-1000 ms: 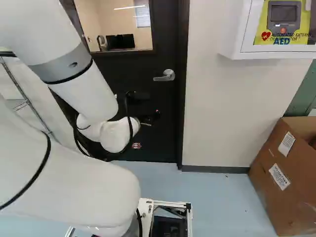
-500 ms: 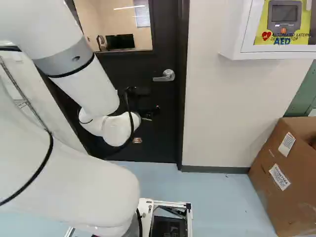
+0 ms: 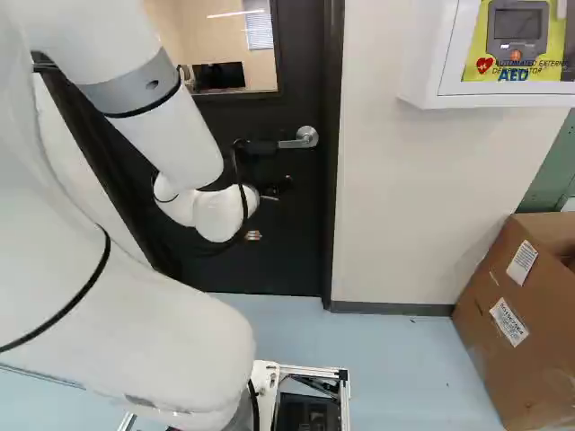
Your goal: Open the door and move inside
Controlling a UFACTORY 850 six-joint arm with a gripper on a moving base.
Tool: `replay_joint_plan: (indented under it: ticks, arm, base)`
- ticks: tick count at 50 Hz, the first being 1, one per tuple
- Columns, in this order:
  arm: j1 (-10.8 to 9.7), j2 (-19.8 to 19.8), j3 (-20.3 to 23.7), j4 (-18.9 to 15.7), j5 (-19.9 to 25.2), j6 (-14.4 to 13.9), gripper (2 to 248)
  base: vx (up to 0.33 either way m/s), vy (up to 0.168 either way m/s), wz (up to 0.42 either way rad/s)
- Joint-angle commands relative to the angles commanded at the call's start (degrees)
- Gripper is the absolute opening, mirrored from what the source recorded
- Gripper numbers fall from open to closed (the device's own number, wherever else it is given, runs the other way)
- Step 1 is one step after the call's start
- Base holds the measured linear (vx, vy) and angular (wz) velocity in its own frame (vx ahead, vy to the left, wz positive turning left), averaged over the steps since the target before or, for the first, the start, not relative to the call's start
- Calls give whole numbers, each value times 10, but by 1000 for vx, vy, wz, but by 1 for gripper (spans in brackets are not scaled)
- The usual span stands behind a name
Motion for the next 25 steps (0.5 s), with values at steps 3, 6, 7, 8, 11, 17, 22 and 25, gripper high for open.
replay_joint_plan:
  ticks: [3,6,7,8,11,17,22,25]
  arm:
    - [0,-2,-6,0,0,0,247]
    - [0,-4,-12,0,0,0,247]
    - [0,-5,-14,0,0,0,247]
    - [0,-6,-16,0,0,0,247]
    - [0,-7,-22,0,0,0,247]
    - [0,-9,-32,0,0,0,247]
    - [0,-9,-39,0,0,0,247]
    - [0,-8,-42,0,0,0,247]
  base:
    - [0,0,0]
    - [0,0,0]
    - [0,0,0]
    - [0,0,0]
    - [0,0,0]
    - [0,0,0]
    - [0,0,0]
    - [0,0,0]
